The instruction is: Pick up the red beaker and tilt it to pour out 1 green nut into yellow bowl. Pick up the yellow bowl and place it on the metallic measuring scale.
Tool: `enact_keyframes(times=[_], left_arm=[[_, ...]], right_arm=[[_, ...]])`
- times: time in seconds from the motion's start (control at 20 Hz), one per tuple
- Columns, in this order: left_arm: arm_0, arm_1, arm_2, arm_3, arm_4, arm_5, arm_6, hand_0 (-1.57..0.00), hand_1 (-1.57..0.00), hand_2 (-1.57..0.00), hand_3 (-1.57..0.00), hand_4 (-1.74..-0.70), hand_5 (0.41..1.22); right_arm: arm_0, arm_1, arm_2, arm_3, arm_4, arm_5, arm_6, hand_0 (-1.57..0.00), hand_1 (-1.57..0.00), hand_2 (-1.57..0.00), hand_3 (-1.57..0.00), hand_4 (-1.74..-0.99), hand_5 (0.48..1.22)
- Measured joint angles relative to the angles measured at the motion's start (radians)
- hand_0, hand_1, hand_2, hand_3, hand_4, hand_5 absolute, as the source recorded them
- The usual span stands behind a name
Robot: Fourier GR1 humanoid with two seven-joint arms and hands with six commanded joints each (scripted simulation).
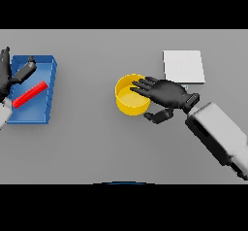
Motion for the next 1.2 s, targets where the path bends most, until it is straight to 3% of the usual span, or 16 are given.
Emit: enact_keyframes(times=[0.4, 0.7, 0.95, 1.05, 1.1, 1.2], left_arm=[[0.005, 0.014, 0.008, 0.005, 0.007, -0.009, -0.028, 0.00, 0.00, 0.00, 0.00, -0.74, 0.699], [0.006, 0.013, 0.013, 0.010, 0.012, -0.007, -0.017, 0.00, 0.00, 0.00, 0.00, -0.74, 0.699], [0.011, 0.018, 0.015, 0.021, 0.010, -0.006, -0.035, 0.00, 0.00, 0.00, 0.00, -0.75, 0.699], [0.006, 0.023, 0.019, 0.009, 0.013, -0.007, -0.030, 0.00, 0.00, 0.00, 0.00, -0.75, 0.701], [0.012, 0.026, 0.020, 0.000, 0.016, -0.008, -0.034, 0.00, 0.00, 0.00, 0.00, -0.75, 0.701], [0.012, 0.018, 0.018, 0.015, 0.017, -0.010, -0.034, 0.00, 0.00, 0.00, 0.00, -0.76, 0.703]], right_arm=[[-0.104, 0.085, 0.093, 0.142, 0.041, 0.071, -0.002, 0.00, 0.00, 0.00, 0.00, -1.255, 0.733], [-0.174, 0.103, 0.116, 0.232, 0.058, 0.101, -0.013, 0.00, 0.00, 0.00, 0.00, -1.265, 0.740], [-0.186, 0.134, 0.128, 0.287, 0.059, 0.133, 0.016, 0.00, 0.00, -0.02, -0.07, -1.289, 0.758], [-0.182, 0.143, 0.117, 0.301, 0.049, 0.153, 0.044, -0.03, -0.04, -0.07, -0.14, -1.302, 0.805], [-0.186, 0.143, 0.112, 0.305, 0.043, 0.163, 0.048, -0.16, -0.14, -0.15, -0.18, -1.321, 0.839], [-0.180, 0.137, 0.121, 0.298, 0.045, 0.167, 0.028, -0.67, -0.65, -0.61, -0.31, -1.394, 0.976]])
